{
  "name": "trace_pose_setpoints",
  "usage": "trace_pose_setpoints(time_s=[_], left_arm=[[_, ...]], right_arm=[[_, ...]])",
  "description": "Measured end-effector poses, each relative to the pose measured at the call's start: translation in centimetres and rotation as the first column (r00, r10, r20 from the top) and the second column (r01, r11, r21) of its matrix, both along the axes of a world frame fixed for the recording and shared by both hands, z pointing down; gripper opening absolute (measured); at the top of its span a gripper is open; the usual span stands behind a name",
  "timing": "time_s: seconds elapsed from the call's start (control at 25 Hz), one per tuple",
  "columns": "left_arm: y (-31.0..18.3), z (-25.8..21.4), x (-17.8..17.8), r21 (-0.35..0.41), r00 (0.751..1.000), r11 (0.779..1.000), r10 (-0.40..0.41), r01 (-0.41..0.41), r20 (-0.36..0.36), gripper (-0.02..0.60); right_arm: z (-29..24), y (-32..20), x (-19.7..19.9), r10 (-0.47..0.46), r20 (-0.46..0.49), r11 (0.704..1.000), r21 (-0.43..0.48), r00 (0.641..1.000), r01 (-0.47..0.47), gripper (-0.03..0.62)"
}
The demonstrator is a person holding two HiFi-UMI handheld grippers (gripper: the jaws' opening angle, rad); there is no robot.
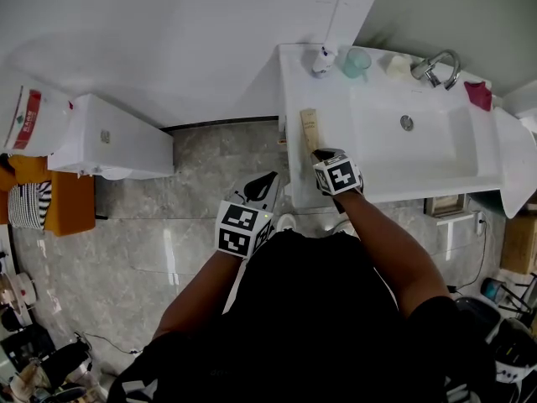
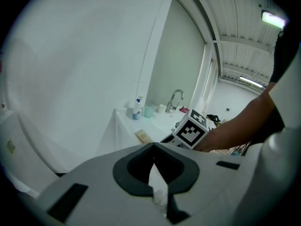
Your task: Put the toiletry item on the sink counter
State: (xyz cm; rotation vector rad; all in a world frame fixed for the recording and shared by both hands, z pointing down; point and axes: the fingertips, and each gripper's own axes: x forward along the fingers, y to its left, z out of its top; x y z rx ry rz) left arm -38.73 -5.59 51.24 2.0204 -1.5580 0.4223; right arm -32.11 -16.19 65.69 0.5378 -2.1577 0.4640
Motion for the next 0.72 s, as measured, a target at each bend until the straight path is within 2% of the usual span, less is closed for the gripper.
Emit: trace_pose_setpoints(time_s=[0.16, 0.72], left_arm=[[0.0, -0.1, 0.3, 0.008, 1.0, 1.0, 0.013, -0.013, -0.003, 0.003], [-0.9, -0.8, 2.0, 0.036, 0.996, 0.996, 0.084, -0.084, -0.004, 0.003]], right_arm=[[-1.1, 0.2, 0.3, -0.004, 0.021, 1.0, 0.01, 1.0, 0.004, 0.005], [-6.2, 1.5, 2.2, 0.051, 0.145, 0.997, 0.049, 0.988, -0.059, 0.005]])
